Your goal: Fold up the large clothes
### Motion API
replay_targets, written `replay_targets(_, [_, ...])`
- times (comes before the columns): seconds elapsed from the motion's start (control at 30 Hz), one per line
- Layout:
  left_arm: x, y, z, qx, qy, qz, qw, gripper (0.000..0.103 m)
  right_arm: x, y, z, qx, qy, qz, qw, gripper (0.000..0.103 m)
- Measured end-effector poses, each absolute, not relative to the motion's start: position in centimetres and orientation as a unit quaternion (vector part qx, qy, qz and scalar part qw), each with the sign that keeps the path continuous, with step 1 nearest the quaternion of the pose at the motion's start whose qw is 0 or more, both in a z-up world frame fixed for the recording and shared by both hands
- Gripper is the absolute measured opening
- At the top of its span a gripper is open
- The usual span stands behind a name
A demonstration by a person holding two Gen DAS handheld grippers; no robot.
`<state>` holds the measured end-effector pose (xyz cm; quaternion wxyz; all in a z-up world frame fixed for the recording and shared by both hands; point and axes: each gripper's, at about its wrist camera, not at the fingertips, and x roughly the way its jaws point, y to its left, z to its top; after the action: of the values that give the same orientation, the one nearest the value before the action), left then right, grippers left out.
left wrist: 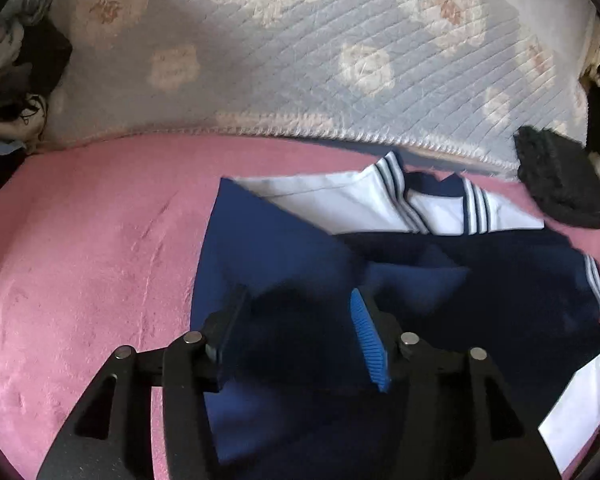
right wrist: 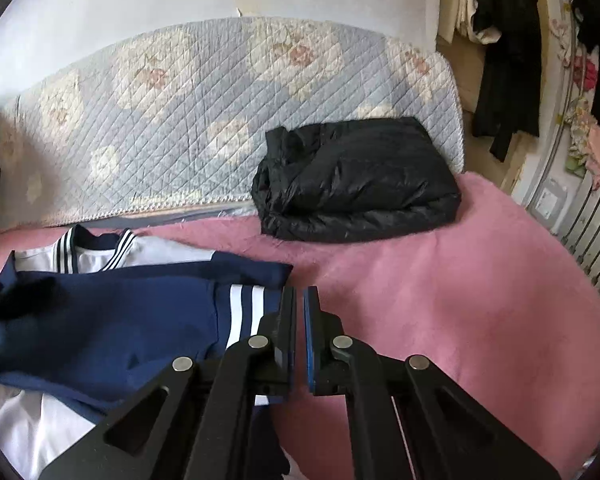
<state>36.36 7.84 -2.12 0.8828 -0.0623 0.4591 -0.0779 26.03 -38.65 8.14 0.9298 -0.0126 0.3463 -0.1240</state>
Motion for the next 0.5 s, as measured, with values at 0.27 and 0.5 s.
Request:
replay_targets(0.27, [36.6,5.9,-3.7,-0.030,0.477,-0.112,0.871,0.060,26.2,-37.2,7.0,-0.039,0.365,-0.110,0.924,0.004])
replay_targets(0.5, [37.2,6.5,-3.8,0.002,0.464,-0.101,0.880,0.006,25.9,-36.8,6.2,-0.024,0.377,-0.101,0.920,0.004])
